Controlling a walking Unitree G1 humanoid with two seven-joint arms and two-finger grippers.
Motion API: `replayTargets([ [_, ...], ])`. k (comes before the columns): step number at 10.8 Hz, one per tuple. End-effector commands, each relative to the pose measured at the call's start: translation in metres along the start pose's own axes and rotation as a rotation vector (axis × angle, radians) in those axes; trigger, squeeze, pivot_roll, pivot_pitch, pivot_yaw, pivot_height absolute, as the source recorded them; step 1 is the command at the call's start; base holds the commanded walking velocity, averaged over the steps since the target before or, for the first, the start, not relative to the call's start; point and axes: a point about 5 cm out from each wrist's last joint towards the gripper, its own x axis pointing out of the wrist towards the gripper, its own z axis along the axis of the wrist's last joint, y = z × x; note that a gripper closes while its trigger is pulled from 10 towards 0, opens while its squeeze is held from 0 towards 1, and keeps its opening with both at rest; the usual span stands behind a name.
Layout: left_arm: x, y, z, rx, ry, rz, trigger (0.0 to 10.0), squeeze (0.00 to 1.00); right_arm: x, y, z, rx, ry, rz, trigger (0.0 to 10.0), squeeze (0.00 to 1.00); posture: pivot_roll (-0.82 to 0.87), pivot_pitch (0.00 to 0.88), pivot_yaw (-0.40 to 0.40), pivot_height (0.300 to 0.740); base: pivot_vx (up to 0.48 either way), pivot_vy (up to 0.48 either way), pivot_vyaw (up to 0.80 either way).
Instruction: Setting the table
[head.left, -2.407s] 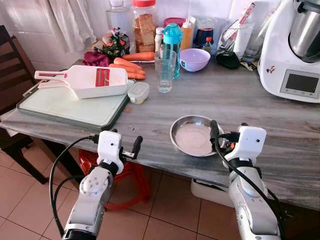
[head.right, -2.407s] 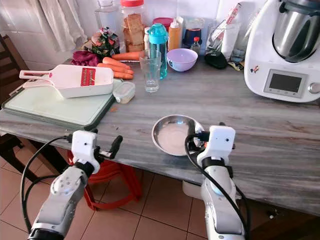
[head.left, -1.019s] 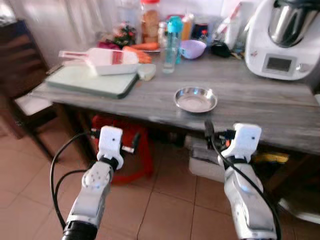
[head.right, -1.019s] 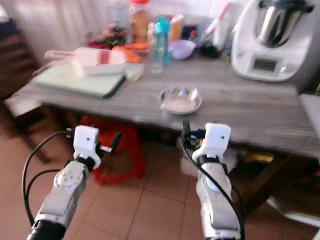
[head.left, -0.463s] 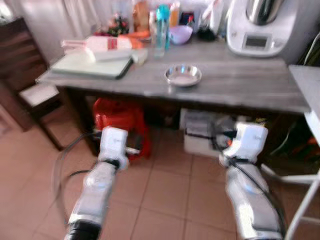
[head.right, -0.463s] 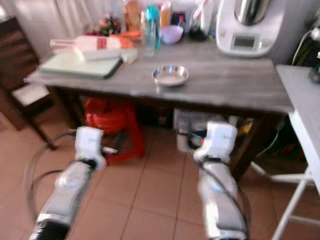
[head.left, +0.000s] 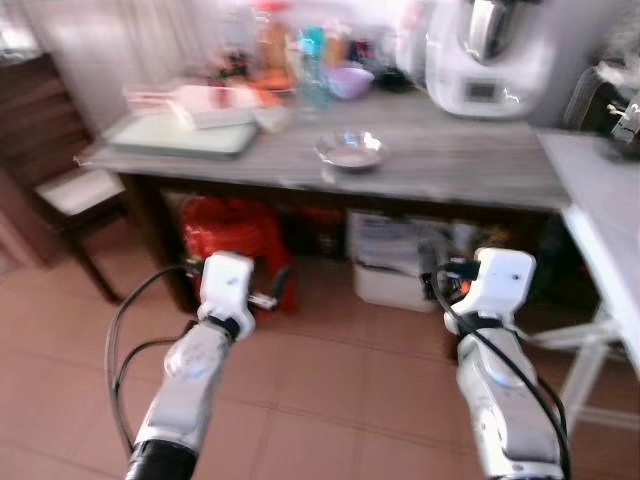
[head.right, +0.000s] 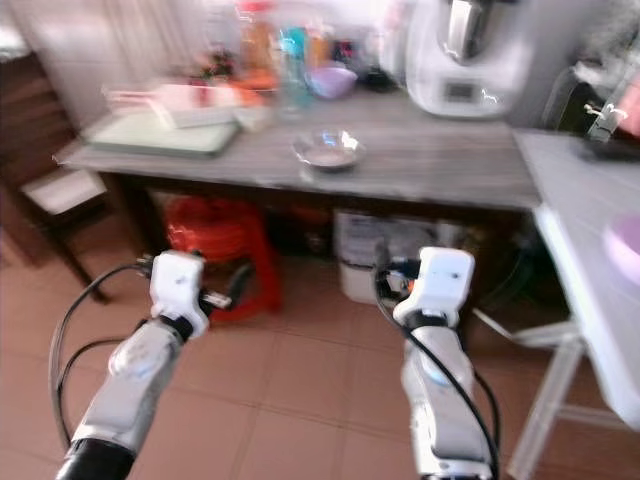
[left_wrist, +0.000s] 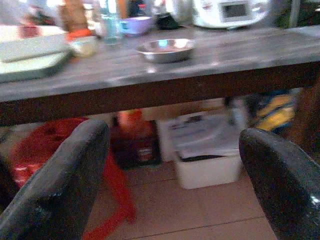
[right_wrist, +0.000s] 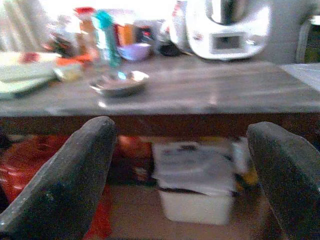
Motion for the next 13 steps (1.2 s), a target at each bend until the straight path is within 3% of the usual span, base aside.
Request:
replayTargets([
  [1,0.001,0.002,0.002,0.005,-0.001,-0.007,10.0,0.00,0.003,0.003,0.006,0.001,-0.020,0.002,10.0,0.00,-0.04,0.001,0.031,0.740,0.000,-0.262,0.00],
  [8,0.000,0.000,0.001,-0.009,0.002,-0.018,10.0,0.00,-0.005,-0.005,0.004,-0.017,-0.013,-0.012,10.0,0.00,-0.05,0.005,0.025,0.740,0.000,-0.260,0.00],
  [9,-0.001,-0.001,0.000,-0.013,0.003,-0.017,10.0,0.00,-0.008,0.000,0.009,-0.082,-0.046,0.032,10.0,0.00,-0.05,0.008,0.024,0.740,0.000,-0.259,0.00],
  [10,-0.001,-0.001,0.000,-0.016,0.004,-0.019,10.0,0.00,-0.009,0.003,0.010,-0.070,-0.048,0.037,10.0,0.00,-0.05,0.009,0.023,0.740,0.000,-0.259,0.00],
  [13,-0.001,-0.002,0.001,-0.023,-0.002,-0.022,10.0,0.00,-0.010,0.003,0.011,-0.068,-0.048,0.040,10.0,0.00,-0.05,0.011,0.021,0.740,0.000,-0.260,-0.52],
])
